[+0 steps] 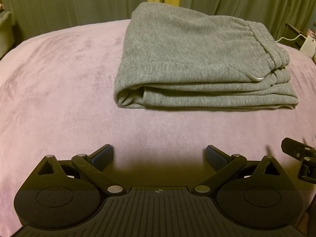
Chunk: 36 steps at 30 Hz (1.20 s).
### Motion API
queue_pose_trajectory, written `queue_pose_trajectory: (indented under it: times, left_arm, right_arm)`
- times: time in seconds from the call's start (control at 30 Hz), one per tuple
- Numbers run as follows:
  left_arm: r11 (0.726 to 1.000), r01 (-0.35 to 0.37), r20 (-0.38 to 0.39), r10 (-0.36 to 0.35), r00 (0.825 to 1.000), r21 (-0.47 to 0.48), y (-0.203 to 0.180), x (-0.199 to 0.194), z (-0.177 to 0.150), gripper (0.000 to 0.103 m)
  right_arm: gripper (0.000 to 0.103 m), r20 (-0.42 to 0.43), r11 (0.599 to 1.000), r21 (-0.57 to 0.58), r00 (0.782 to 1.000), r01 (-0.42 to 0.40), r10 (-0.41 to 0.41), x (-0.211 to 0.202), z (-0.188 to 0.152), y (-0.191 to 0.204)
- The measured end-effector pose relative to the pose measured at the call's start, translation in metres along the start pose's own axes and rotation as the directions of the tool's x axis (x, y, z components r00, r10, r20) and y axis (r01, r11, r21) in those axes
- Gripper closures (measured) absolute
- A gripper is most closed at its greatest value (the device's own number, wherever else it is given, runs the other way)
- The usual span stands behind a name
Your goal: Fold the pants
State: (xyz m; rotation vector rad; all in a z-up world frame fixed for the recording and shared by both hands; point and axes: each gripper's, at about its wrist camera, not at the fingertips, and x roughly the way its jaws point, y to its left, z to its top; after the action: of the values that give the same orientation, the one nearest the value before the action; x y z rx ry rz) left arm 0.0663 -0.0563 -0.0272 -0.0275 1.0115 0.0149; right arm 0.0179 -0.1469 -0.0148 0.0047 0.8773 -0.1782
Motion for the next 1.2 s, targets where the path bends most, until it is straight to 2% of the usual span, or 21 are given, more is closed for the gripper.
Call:
queue_pose_trajectory:
  times: [1.2]
  left_arm:
    - [1.0, 0.001, -0.005, -0.001, 1.0, 0.005, -0.0012, -0.0012, -0.0039, 0.0]
  right_arm:
    - [0.004, 0.0, 1.0, -0.013, 1.0, 0.016, -0.016, 0.0012, -0.0018, 0.0047]
